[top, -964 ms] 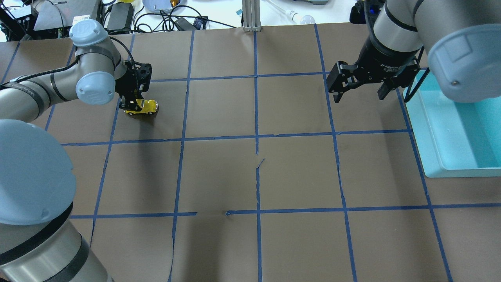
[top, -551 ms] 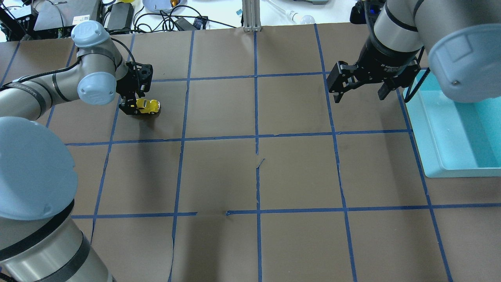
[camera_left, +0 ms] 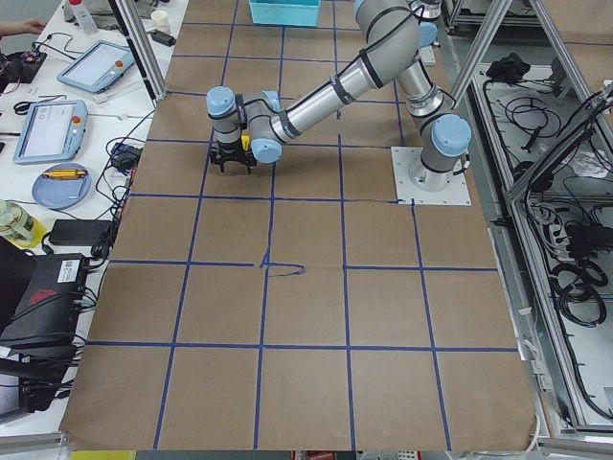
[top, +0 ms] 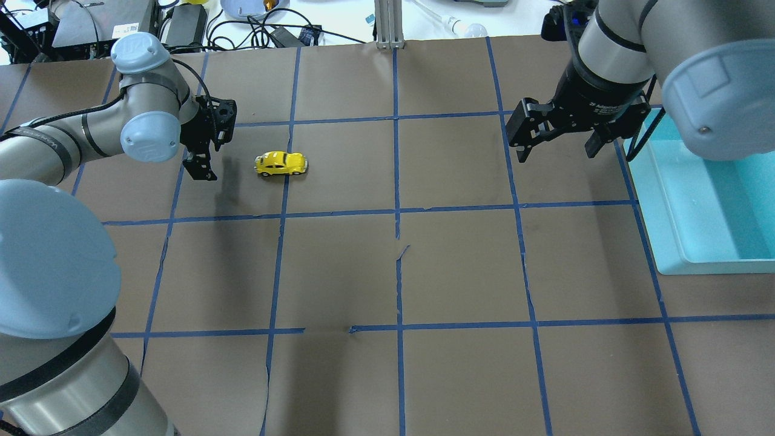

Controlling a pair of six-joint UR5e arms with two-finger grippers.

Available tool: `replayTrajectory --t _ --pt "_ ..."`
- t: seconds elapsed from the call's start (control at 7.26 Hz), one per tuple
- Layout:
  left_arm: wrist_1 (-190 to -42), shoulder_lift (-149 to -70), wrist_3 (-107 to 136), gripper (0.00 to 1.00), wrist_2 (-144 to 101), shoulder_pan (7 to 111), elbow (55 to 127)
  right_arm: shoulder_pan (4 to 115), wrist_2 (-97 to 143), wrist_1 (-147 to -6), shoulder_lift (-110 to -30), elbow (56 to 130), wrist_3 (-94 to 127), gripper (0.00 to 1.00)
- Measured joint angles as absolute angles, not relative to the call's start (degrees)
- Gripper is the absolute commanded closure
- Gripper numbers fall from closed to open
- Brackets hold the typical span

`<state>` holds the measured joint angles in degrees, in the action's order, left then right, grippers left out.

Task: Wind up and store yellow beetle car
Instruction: 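Open the left gripper to release the car onto the table, then raise the left gripper away while the right gripper moves toward the car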

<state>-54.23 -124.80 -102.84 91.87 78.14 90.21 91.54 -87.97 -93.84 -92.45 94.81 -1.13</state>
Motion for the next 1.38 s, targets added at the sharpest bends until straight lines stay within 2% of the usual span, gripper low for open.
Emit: replayTrajectory --t 1.38 --pt "-54.2 -124.7 -102.6 0.00 91.8 78.1 90.2 90.9 -93.1 -94.4 -92.3 94.8 -3.0 0.00"
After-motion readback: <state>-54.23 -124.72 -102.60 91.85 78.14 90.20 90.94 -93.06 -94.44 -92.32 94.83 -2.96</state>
